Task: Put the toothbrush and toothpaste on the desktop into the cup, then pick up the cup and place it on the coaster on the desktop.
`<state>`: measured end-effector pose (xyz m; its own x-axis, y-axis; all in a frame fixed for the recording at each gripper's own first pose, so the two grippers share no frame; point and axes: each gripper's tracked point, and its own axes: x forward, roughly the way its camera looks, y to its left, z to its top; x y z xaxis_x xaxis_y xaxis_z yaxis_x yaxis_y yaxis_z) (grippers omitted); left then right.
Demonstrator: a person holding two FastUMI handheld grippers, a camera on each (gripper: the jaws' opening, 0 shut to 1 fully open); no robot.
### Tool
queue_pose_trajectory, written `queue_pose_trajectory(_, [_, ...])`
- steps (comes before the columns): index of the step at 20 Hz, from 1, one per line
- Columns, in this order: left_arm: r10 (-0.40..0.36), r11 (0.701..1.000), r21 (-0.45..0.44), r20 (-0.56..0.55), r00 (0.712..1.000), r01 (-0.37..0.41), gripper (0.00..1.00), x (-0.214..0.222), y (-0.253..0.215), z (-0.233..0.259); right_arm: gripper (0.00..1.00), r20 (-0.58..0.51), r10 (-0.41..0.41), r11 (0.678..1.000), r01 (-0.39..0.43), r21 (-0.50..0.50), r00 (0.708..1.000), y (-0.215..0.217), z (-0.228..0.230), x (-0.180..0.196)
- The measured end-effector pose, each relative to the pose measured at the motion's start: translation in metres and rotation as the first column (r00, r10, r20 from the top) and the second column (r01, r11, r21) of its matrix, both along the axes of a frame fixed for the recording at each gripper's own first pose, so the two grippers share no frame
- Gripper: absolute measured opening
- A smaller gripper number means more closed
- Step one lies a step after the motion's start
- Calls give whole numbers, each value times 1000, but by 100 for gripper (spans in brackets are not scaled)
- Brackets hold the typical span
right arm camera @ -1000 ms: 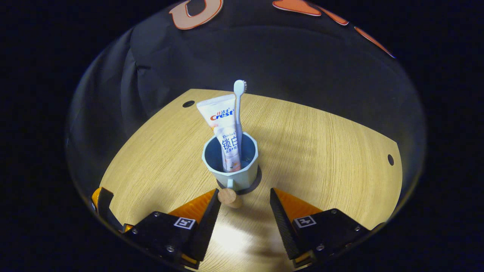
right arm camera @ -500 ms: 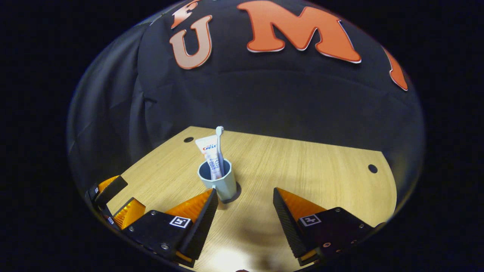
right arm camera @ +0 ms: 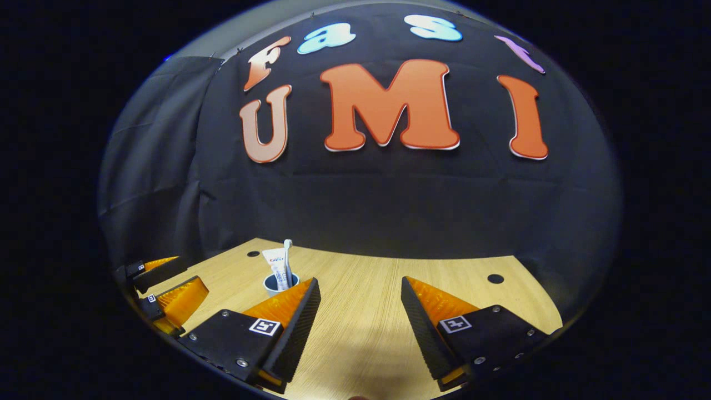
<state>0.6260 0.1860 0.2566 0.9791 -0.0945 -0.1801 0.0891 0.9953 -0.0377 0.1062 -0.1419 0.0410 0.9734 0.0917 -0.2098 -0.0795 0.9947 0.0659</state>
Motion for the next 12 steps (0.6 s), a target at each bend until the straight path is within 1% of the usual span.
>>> queue_pose_trajectory(3, [5, 1000, -22, 22, 1000, -4, 95, 2, -5, 10, 89, 103, -38, 999, 39, -15, 994, -16, 19, -18])
queue_pose_trajectory(5, [14, 1000, -18, 42, 999, -13, 94, 1, -3, 17, 88, 144, -61, 998, 65, -26, 988, -23, 23, -28])
queue_pose_trajectory(8, [26, 1000, -13, 68, 997, -25, 95, 1, -2, 26, 88, 164, -79, 996, 84, -19, 983, -25, 18, -38])
queue_pose_trajectory(12, [37, 999, -8, 95, 995, -37, 95, -2, 0, 34, 89, 163, -113, 994, 113, 7, 980, -33, 5, -45])
